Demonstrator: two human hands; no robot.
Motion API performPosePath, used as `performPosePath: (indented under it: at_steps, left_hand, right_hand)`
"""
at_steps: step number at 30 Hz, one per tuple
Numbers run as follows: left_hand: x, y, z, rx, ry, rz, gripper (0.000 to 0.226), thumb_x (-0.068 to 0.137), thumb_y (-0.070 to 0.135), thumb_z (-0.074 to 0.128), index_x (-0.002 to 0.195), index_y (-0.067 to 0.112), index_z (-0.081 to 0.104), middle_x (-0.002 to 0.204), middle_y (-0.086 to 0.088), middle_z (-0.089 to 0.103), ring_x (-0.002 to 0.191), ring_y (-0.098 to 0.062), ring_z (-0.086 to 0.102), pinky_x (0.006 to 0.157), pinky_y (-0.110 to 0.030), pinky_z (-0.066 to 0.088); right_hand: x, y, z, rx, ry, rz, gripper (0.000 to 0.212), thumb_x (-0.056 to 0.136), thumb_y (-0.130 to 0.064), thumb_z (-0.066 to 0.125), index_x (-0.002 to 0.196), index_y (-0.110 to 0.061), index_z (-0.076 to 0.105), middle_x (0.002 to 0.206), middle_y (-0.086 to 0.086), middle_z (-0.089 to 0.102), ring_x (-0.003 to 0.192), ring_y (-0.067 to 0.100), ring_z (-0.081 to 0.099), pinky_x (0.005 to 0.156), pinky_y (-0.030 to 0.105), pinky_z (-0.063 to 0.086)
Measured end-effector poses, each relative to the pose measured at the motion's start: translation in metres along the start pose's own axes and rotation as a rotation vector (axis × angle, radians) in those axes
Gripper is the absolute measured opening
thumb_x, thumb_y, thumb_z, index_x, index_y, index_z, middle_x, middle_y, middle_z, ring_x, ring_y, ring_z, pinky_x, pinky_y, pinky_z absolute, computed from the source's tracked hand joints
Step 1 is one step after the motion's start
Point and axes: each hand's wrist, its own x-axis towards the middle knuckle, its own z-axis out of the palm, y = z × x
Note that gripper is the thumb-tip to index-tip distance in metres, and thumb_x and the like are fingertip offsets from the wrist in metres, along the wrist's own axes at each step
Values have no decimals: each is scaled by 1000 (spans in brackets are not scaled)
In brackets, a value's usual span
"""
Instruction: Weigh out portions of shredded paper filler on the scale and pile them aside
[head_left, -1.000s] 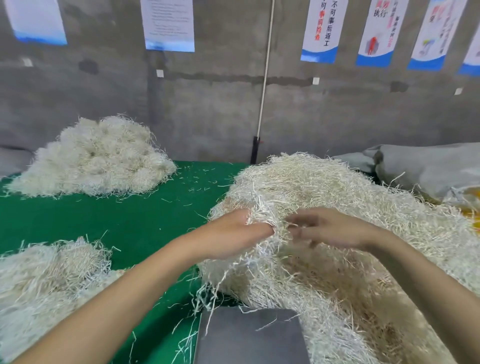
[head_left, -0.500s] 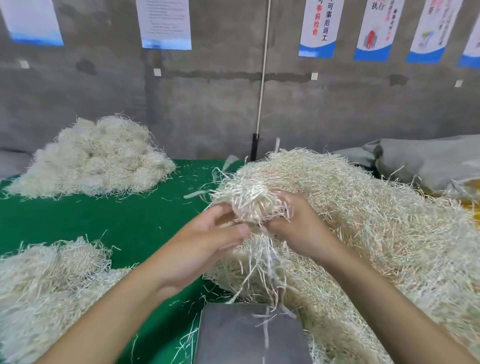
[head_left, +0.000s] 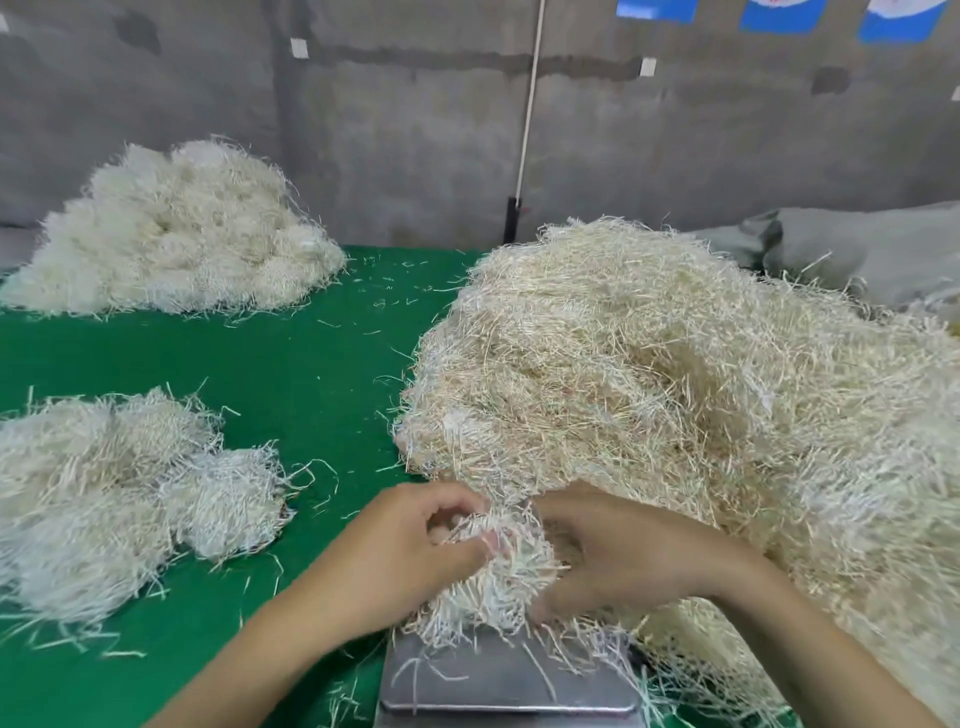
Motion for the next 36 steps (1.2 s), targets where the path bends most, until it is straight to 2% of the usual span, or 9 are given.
performPosePath:
  at_steps: [3, 6, 11, 14, 17, 22, 25, 28, 36]
  left_hand:
    - [-3, -10, 8, -3, -18, 3, 49, 71, 78, 59, 112, 53, 62, 111, 37, 60, 99, 18, 55, 79, -11, 42]
    - [-3, -12, 0, -141, 49, 16, 58, 64, 84, 61, 117, 60, 56, 119, 42, 54, 110, 20, 50, 86, -15, 41]
    - [4, -10, -13, -246, 133, 71, 43, 77, 78, 54, 109, 52, 65, 110, 23, 69, 101, -2, 65, 89, -33, 54]
    - [19, 1, -15, -208, 153, 66, 25, 88, 63, 52, 103, 49, 68, 106, 29, 67, 99, 8, 62, 86, -24, 48]
    - [37, 17, -20, -155, 99, 111, 24, 91, 57, 53, 104, 44, 68, 105, 30, 67, 99, 13, 60, 82, -19, 43]
    - [52, 29, -24, -103, -35, 185, 21, 95, 49, 56, 109, 40, 68, 107, 28, 67, 99, 14, 60, 74, -2, 42]
    - [57, 29, -24, -97, -59, 210, 21, 94, 48, 56, 110, 40, 68, 108, 28, 66, 100, 14, 59, 78, -10, 42]
    - [60, 24, -22, -113, -74, 222, 22, 94, 49, 56, 112, 42, 66, 110, 29, 65, 101, 15, 58, 83, -16, 42]
    - [64, 2, -25, -100, -210, 257, 23, 89, 59, 56, 108, 50, 65, 112, 28, 64, 104, 12, 59, 81, -18, 46]
  right_hand:
    - [-14, 21, 11, 59, 64, 8, 58, 78, -72, 61, 130, -56, 41, 125, -42, 34, 121, -13, 34, 103, 20, 34]
    - [-24, 25, 16, 156, 153, 24, 45, 72, -80, 56, 112, -69, 39, 115, -56, 29, 116, -32, 29, 91, 1, 30]
    - [-35, 22, 16, 322, 326, 2, 61, 70, -76, 59, 127, -63, 42, 133, -45, 41, 119, -24, 40, 88, -1, 35]
    - [-34, 14, 18, 512, 572, 24, 45, 82, -60, 63, 125, -53, 52, 125, -40, 53, 114, -17, 51, 92, 13, 41]
    - [-32, 0, 24, 632, 726, 16, 38, 82, -50, 63, 120, -48, 58, 118, -35, 60, 109, -13, 57, 86, 12, 49]
    - [-44, -16, 36, 435, 643, -52, 41, 87, -48, 68, 125, -54, 56, 130, -38, 51, 124, -18, 40, 97, 18, 31]
    - [-57, -18, 38, 304, 503, -144, 45, 84, -46, 69, 128, -45, 59, 140, -28, 49, 141, -1, 31, 111, 28, 20]
    - [-65, -15, 37, 296, 414, -142, 48, 82, -46, 68, 129, -45, 59, 145, -29, 43, 146, -2, 21, 113, 29, 13]
    - [-43, -13, 26, 541, 772, 56, 23, 94, -27, 63, 114, -35, 68, 119, -25, 66, 116, -6, 57, 105, 34, 42]
